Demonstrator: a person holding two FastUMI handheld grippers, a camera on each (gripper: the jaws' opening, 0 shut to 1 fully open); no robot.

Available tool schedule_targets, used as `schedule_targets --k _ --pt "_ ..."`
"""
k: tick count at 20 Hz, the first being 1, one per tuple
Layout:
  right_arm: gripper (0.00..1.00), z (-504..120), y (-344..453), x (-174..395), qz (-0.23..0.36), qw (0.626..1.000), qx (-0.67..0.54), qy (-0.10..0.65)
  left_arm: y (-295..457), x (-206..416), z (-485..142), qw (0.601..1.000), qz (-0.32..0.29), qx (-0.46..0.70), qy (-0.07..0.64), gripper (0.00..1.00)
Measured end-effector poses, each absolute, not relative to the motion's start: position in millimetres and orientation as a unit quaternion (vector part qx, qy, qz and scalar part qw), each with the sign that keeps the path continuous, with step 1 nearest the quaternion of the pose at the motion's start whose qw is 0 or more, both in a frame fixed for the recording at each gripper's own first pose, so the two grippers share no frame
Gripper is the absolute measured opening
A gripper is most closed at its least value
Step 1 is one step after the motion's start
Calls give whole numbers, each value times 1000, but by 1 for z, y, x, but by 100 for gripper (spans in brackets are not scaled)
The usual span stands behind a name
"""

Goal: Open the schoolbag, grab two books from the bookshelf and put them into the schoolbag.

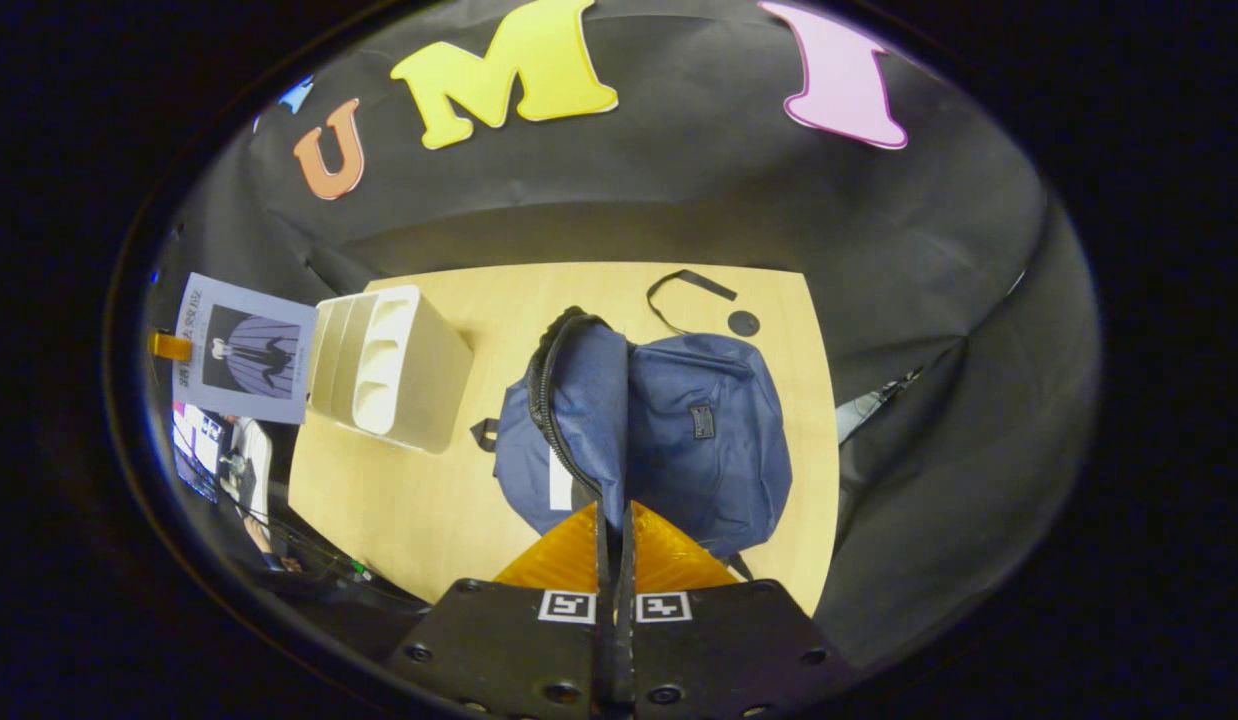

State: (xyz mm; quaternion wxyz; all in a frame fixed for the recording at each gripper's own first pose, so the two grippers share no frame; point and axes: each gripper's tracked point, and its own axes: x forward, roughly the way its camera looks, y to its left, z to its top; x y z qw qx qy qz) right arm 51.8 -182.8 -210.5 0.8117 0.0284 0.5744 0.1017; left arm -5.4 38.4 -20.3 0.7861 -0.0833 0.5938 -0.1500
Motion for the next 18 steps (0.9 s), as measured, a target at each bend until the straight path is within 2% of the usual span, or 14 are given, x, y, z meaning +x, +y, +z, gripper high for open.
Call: schedule_targets --k 5,10,11,12,14,15,16,18 --pt "0 -209 -187 50 104 813 32 572 -39 -2 -36 778 -212 -143 574 38" --pt "0 -207 -193 52 105 813 36 571 -126 -15 -71 735 -266 -209 587 38" --pt "0 -207 -195 51 105 813 36 572 -140 -16 -85 730 -270 -211 591 34" --pt "0 -207 -196 52 105 813 37 572 -151 -19 -99 726 -272 -211 596 38" --pt "0 -207 -199 52 103 813 41 572 -175 -26 -124 714 -274 -219 606 38" --pt "3 -208 -200 52 103 812 42 573 -185 -29 -134 707 -274 -228 611 38" --pt "0 -208 -201 54 101 813 43 572 -194 -31 -144 700 -274 -242 614 38" --pt "0 -208 -207 53 99 813 42 572 -204 -34 -163 686 -267 -270 621 38"
